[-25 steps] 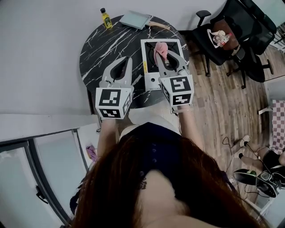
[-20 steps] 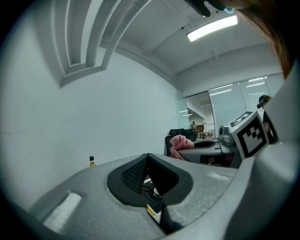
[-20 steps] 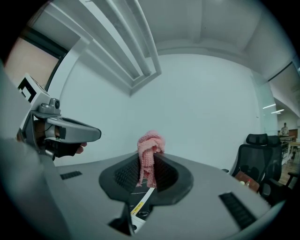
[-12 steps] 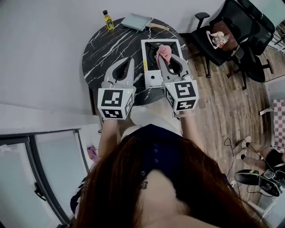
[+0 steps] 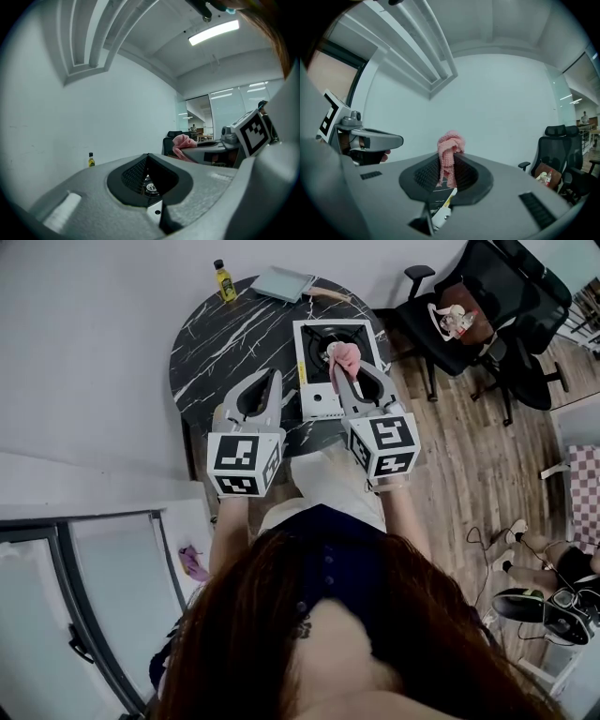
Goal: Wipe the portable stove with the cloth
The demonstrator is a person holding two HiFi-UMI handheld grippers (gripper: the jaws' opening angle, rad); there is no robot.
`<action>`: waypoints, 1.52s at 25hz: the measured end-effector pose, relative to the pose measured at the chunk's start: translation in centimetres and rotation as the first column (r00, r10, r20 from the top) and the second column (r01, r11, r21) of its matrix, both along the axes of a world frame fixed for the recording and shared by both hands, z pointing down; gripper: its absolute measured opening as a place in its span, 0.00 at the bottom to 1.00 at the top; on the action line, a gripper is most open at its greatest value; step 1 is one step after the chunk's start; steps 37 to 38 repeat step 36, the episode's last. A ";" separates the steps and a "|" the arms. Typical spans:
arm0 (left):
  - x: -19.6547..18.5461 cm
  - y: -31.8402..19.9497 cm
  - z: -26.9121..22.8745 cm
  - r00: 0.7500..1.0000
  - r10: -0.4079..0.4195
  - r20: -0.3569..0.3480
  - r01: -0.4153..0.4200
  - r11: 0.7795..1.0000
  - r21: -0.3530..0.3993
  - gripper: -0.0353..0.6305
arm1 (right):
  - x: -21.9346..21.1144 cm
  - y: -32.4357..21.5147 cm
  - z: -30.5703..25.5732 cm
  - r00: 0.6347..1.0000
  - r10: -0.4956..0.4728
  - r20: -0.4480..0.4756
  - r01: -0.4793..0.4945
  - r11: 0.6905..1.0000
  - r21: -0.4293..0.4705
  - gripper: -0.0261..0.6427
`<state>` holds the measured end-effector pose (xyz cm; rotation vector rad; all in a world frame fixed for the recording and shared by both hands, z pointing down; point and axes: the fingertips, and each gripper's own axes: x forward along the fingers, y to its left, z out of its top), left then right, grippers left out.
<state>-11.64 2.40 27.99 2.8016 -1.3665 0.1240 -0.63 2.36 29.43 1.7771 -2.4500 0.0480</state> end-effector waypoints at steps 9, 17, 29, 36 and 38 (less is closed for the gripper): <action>1.1 -0.5 0.5 0.999 0.048 0.009 -0.048 0.999 -0.025 0.07 | 0.6 0.1 -0.4 1.000 0.015 0.019 -0.015 1.000 -0.006 0.12; 3.2 -0.7 0.7 0.997 0.081 0.009 -0.081 0.996 -0.023 0.07 | 1.8 0.1 -0.6 0.999 0.025 0.021 -0.025 1.000 0.002 0.12; 5.9 1.2 0.8 0.999 0.036 -0.021 -0.037 0.998 -0.054 0.07 | 5.6 3.5 -1.2 0.999 0.026 0.033 -0.026 1.000 0.001 0.12; 8.4 3.5 0.8 0.999 0.038 -0.008 -0.038 0.998 -0.053 0.07 | 7.9 5.9 -1.4 0.999 0.013 0.040 -0.013 1.000 0.004 0.12; 8.4 3.5 0.8 0.999 0.038 -0.008 -0.038 0.998 -0.053 0.07 | 7.9 5.9 -1.4 0.999 0.013 0.040 -0.013 1.000 0.004 0.12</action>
